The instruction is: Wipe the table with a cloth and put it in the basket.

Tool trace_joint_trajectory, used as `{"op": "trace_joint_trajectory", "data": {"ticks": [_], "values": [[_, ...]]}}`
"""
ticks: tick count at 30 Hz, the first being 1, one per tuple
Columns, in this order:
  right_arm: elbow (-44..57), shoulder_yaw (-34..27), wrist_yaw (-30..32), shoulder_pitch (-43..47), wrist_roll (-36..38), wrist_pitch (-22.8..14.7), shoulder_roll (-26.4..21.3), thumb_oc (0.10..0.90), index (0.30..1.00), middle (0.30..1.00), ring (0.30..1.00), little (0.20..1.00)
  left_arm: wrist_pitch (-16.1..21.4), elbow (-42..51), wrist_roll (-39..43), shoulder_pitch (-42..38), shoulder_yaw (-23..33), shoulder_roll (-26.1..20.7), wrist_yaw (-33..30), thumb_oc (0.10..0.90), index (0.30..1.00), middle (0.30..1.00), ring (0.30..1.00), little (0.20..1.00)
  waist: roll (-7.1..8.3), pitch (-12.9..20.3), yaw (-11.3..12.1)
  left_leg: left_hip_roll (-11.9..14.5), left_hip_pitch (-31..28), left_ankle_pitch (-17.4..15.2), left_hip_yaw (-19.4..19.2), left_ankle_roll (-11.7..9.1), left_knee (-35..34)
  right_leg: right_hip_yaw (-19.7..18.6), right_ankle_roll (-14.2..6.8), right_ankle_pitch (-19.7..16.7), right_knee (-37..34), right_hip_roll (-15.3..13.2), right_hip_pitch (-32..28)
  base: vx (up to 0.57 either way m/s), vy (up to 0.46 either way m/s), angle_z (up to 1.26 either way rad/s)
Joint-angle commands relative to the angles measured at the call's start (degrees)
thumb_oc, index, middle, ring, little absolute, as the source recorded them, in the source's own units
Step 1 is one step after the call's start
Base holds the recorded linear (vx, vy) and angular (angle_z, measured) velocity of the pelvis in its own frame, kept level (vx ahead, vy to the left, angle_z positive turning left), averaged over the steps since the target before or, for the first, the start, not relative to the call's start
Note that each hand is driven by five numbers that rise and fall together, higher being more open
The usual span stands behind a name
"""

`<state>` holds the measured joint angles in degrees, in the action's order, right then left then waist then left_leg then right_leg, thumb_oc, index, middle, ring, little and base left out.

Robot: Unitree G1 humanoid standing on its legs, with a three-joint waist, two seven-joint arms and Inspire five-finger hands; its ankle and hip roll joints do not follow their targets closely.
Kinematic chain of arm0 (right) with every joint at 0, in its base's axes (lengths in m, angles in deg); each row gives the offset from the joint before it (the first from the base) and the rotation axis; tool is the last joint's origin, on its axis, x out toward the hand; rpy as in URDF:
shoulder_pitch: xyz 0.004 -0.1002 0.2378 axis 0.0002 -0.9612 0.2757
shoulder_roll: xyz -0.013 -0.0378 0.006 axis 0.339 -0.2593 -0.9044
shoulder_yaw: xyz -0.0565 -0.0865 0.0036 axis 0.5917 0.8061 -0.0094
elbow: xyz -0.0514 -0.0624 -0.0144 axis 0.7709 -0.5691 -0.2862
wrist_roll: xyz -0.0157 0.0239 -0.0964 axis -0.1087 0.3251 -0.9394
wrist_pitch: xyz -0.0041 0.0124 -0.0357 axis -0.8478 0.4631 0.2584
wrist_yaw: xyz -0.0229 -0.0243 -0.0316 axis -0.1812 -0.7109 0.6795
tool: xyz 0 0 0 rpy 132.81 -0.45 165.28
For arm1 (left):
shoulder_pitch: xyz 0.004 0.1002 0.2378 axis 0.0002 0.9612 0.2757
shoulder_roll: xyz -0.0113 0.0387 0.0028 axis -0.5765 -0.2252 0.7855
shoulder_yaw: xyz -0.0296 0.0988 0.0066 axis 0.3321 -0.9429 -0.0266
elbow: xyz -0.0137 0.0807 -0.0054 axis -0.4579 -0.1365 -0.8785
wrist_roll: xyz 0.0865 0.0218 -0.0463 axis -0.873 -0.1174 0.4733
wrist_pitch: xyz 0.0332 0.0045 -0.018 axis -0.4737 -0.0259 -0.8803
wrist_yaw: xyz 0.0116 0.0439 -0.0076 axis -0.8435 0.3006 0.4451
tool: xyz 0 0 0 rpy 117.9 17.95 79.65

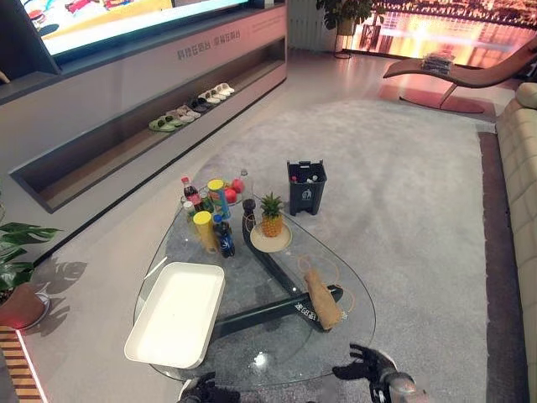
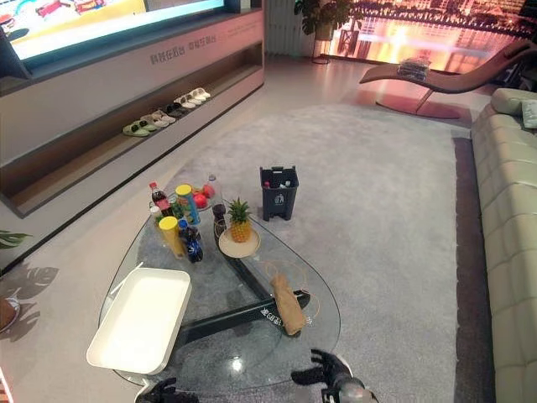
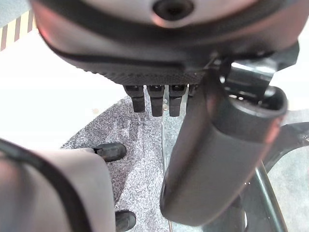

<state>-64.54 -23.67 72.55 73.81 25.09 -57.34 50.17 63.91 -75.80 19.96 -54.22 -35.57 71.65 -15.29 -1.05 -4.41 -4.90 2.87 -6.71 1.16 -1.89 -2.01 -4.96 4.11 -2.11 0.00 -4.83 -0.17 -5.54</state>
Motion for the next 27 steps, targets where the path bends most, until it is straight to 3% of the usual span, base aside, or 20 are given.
{"op": "trace_joint_trajectory", "data": {"ticks": [1, 6, 11, 17, 23, 27], "values": [[10.79, 0.65, 8.14, 4.26, -0.65, 0.0, -2.78, 0.8, 0.9, 0.9, 0.9, 0.9, -1.63, 1.49, -0.62, -2.76, 0.27, -2.78, -1.15, 0.8, 0.9, 0.9, 0.9, 0.9, 0.16, -1.07, 0.08, -3.06, 4.19, -5.61, -4.31, 1.76, 6.46, 6.45, -3.93, 4.16, 8.6, -4.76, 3.89, 0.03, 0.014, -0.01], [25.56, -0.87, 19.16, 2.75, -3.82, 3.92, -4.07, 0.8, 0.9, 0.9, 0.9, 0.9, -3.71, 6.56, 0.48, -2.01, -0.61, -2.86, -2.58, 0.8, 0.9, 0.9, 0.9, 0.9, -0.74, -3.96, -1.0, -3.07, 8.36, -5.88, -3.65, 2.21, 9.66, 6.32, -3.41, 5.03, 12.96, -5.97, 8.47, 0.01, 0.043, -0.02], [31.16, -0.93, 25.2, 6.2, -4.76, 3.31, -5.8, 0.8, 0.9, 0.9, 0.9, 0.9, -2.97, 7.86, 6.15, -6.12, -3.15, -2.6, -6.12, 0.8, 0.9, 0.9, 0.9, 0.9, -1.77, -10.57, -2.49, -3.64, 18.96, -6.42, -3.68, 2.68, 18.03, 4.98, -1.9, 5.73, 20.97, -7.41, 18.74, -0.16, 0.09, -0.07], [34.26, -0.69, 29.83, 11.48, -5.07, 2.93, -8.98, 0.8, 0.9, 0.9, 0.9, 0.9, -4.0, 7.34, 9.58, -10.98, -4.04, -1.8, -7.72, 0.8, 0.9, 0.9, 0.9, 0.9, -3.76, -16.39, -4.06, -3.92, 27.5, -5.51, -3.14, 2.12, 22.13, 2.72, -0.42, 6.86, 26.9, -6.76, 27.8, -0.1, 0.089, -0.01], [33.63, -0.13, 34.45, 16.43, -3.65, 0.56, -10.06, 0.8, 0.9, 0.9, 0.9, 0.9, -2.0, 4.42, 13.26, -14.85, -4.12, -0.26, -8.71, 0.8, 0.9, 0.9, 0.9, 0.9, -4.95, -20.01, -5.17, -4.53, 32.27, -4.6, -3.1, 1.75, 23.77, 2.01, 0.42, 6.64, 28.33, -6.45, 32.73, -0.03, 0.052, 0.02], [34.24, 1.71, 37.1, 22.75, -4.22, 1.77, -10.66, 0.8, 0.9, 0.9, 0.9, 0.9, -0.23, 2.57, 15.26, -18.14, -4.31, 0.8, -8.52, 0.8, 0.9, 0.9, 0.9, 0.9, -5.93, -23.12, -5.76, -4.91, 36.31, -4.02, -3.22, 1.39, 25.7, 0.83, 0.87, 6.16, 29.46, -6.48, 36.73, -0.01, 0.083, -0.06]]}}
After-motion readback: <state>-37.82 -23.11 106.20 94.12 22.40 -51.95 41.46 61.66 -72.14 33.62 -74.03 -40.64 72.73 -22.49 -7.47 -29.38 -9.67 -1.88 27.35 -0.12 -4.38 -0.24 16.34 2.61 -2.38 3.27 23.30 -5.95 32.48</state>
